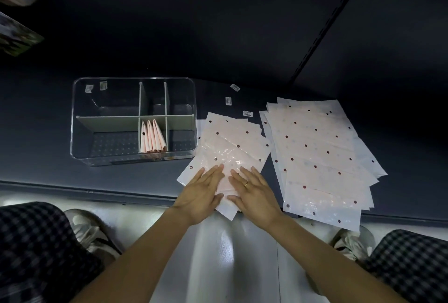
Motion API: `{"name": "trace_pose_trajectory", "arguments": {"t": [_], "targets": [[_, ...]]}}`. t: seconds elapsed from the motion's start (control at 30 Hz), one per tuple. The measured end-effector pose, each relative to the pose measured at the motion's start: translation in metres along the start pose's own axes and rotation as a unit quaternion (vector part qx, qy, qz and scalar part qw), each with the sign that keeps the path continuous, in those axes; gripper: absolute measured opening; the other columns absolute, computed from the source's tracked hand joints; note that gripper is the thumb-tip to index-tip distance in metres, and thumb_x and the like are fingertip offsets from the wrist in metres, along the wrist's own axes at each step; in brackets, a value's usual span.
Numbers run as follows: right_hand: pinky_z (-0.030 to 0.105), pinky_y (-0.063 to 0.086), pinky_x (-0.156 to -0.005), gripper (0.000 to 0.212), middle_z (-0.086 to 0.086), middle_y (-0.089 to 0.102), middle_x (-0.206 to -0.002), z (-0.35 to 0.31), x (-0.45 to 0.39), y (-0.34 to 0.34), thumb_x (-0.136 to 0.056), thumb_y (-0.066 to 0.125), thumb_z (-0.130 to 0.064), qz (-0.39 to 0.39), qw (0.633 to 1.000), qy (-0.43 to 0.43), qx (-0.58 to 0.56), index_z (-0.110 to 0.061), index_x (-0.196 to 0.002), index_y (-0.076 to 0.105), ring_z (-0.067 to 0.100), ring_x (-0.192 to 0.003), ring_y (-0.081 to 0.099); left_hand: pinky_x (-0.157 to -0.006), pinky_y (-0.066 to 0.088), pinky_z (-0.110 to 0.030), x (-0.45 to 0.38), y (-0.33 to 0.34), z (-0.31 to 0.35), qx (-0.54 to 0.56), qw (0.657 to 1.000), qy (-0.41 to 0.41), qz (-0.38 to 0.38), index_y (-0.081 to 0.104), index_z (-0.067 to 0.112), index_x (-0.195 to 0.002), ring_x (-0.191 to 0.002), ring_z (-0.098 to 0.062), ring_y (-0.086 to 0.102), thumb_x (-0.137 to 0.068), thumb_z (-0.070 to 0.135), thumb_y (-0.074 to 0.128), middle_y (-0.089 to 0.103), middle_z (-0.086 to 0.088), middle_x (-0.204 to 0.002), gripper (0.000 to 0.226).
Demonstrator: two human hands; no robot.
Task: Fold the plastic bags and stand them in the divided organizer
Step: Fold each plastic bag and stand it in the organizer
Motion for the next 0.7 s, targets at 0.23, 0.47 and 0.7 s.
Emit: {"name": "trace_pose_trajectory", "arguments": {"t": [0.23, 0.47, 0.7], "targets": [[0.037, 0.053, -0.091, 0.027, 0.005, 0.073, -0.082, -0.012, -0.018, -0.005, -0.05, 0.083, -0.014, 0.051, 0.999, -0.009, 0.0, -0.012, -0.074, 0.07, 0.02, -0.085, 0.07, -0.116, -0.001, -0.021, -0.006, -0.007, 0.0, 0.031, 0.999, -0.025, 0.033, 0.013, 0.012, -0.149, -0.143, -0.008, 0.017, -0.099, 0.034, 0.038, 0.034, 0.002, -0.15, 0.061], [0.031, 0.037, -0.102, 0.025, -0.001, 0.061, -0.123, 0.014, -0.025, -0.025, -0.091, 0.058, -0.023, 0.019, 0.971, 0.129, -0.199, -0.016, -0.115, 0.063, 0.017, -0.122, 0.046, -0.086, 0.039, -0.032, -0.008, -0.041, 0.0, 0.124, 0.977, -0.084, 0.153, 0.057, 0.012, -0.112, -0.102, -0.025, 0.057, -0.097, 0.024, 0.045, 0.065, -0.004, -0.105, 0.023], [0.027, 0.045, -0.082, 0.024, 0.001, 0.054, -0.114, -0.016, -0.039, -0.063, -0.091, 0.056, -0.017, 0.102, 0.94, 0.151, -0.289, -0.012, -0.115, 0.056, 0.018, -0.102, 0.056, -0.055, 0.037, -0.033, -0.011, -0.089, 0.005, 0.353, 0.87, -0.246, 0.242, 0.042, 0.018, -0.071, -0.053, -0.019, 0.048, -0.084, 0.016, 0.056, 0.055, 0.0, -0.055, 0.02]]}}
Point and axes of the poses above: each hand's wrist, its own x-axis away from the middle knuckle, its own y-axis out of the palm, z = x × y, the point moved 5 cm from there along -x, towards the middle knuckle
